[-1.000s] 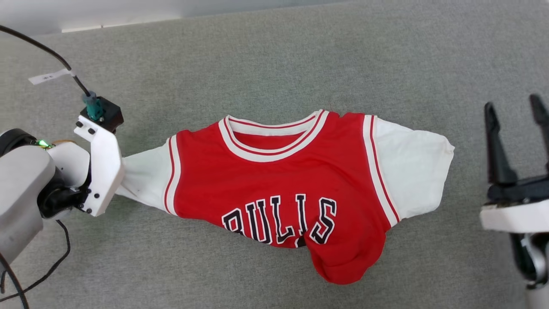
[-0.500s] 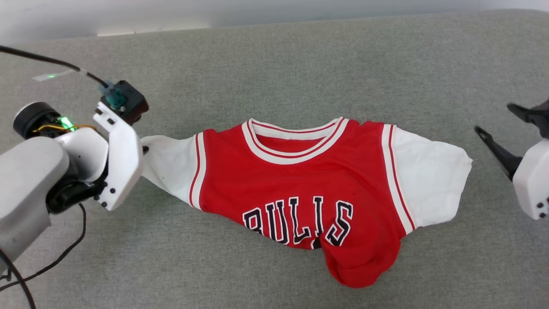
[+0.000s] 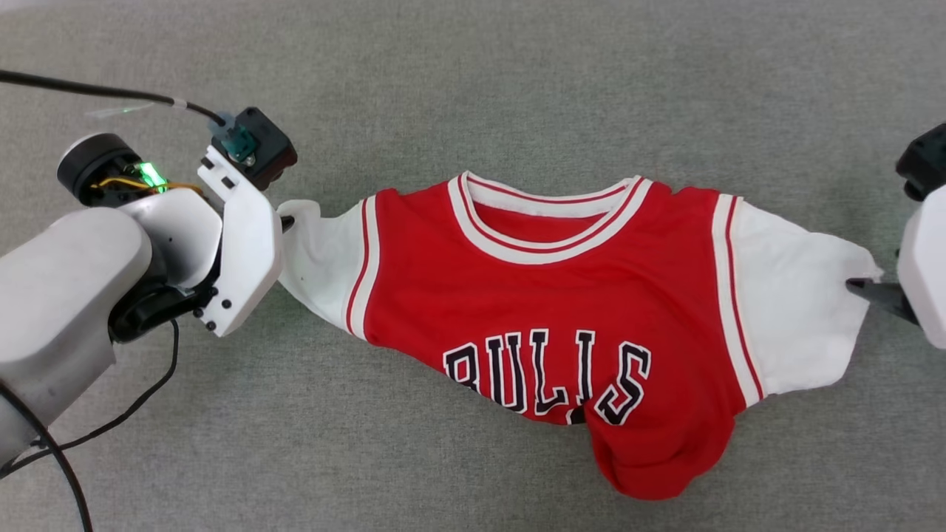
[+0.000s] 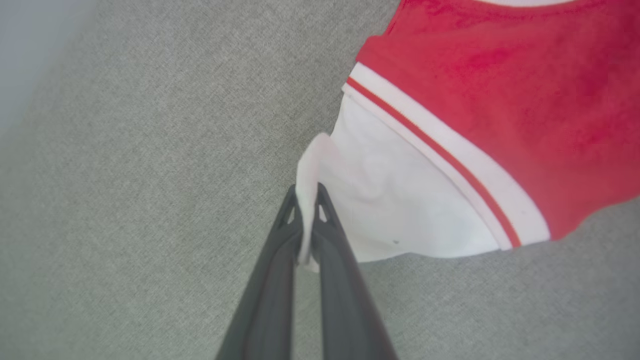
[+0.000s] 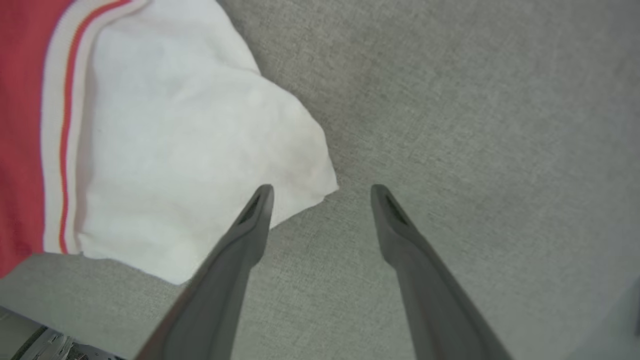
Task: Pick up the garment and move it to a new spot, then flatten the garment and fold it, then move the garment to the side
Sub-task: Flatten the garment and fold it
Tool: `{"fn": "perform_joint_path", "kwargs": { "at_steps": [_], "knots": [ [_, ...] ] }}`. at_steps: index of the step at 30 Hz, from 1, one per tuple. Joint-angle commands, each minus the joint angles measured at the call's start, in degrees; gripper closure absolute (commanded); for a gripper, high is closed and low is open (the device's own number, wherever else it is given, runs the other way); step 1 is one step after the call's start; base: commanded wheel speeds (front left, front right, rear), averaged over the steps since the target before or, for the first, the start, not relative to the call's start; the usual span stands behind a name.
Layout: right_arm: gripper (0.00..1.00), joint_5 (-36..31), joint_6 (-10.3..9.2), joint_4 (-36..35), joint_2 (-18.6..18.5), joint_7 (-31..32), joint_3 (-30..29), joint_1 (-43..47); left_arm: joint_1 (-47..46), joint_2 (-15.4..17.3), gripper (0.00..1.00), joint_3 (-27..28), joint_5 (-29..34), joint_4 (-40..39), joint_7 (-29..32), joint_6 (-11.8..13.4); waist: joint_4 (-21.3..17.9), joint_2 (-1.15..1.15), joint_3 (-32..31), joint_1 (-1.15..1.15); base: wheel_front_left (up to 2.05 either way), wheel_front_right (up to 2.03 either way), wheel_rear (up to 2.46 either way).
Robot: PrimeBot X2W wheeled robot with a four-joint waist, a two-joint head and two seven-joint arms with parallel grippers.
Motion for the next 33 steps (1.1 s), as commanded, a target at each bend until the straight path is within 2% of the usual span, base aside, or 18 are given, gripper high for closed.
{"fn": "perform_joint_path", "kwargs": {
  "at_steps": [1,9,10,11,17,23,28,33],
  "knots": [
    [0.0,0.27,-0.04,0.73,0.98,-0.28,0.5,-0.67,-0.7,-0.32,1.0,0.02,0.22,-0.07,-0.38,-0.08,0.72,0.0,1.05,0.0,0.0,0.0,0.0],
    [0.0,2.71,-0.02,7.6,6.25,-2.27,8.08,1.19,-1.33,-1.24,1.0,-0.39,0.46,0.86,-1.19,-0.25,1.21,0.0,2.73,0.0,0.0,0.0,0.0],
    [0.77,2.74,-0.02,7.8,6.54,-3.3,8.83,0.94,-1.17,-1.28,1.0,-0.49,0.38,1.07,-1.31,-0.27,1.13,0.0,2.57,0.0,0.0,0.0,0.0],
    [1.0,2.6,-0.02,7.93,6.59,-4.59,9.19,0.42,-0.9,-1.26,1.0,-0.57,0.25,1.37,-1.41,-0.25,1.0,0.0,2.27,0.0,0.0,0.0,0.0],
    [1.0,2.91,-0.04,7.45,3.83,-14.26,7.88,-4.54,-0.45,-0.8,1.0,-0.3,-0.03,1.77,-4.16,-0.24,0.16,0.0,-1.62,0.0,0.0,0.0,0.0],
    [1.0,3.16,-0.04,4.05,1.44,-23.2,6.34,-6.62,-2.27,1.84,1.0,1.78,0.06,-1.49,-8.12,-0.27,-0.6,0.0,-5.87,0.0,0.0,0.0,0.0],
    [1.0,2.24,-0.04,1.57,-0.13,-28.09,4.46,-9.29,-4.63,4.1,1.0,3.77,0.12,-5.92,-9.49,-0.25,-0.86,0.0,-8.24,0.0,0.0,0.0,0.0],
    [1.0,-0.09,-0.04,0.75,-0.42,-31.12,2.2,-13.37,-8.67,4.15,1.0,6.19,1.02,-8.25,-10.05,0.15,-0.66,0.0,-8.77,0.0,0.0,0.0,0.0]
  ]
}}
